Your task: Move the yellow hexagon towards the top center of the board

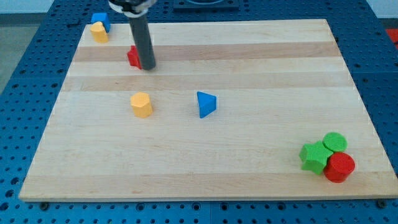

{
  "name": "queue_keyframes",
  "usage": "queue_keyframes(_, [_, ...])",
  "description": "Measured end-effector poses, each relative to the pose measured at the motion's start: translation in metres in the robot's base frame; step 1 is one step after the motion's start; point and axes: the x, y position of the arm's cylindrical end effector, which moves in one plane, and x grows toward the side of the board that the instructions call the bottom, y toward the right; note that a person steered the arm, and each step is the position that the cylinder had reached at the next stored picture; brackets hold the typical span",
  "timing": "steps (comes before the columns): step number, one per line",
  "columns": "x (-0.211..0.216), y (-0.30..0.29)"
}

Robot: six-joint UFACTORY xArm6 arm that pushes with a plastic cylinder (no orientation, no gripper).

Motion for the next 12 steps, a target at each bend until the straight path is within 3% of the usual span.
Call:
queue_keyframes(2, [-0.050,-0.064])
queue_keyframes(4, [-0.049,-0.072])
queue_keyframes(7, [0.135,-0.053])
queue_keyframes(8, [0.144,-0.006])
queue_keyframes(10, [0.123,0.038])
queue_keyframes(12, [0.042,0.089])
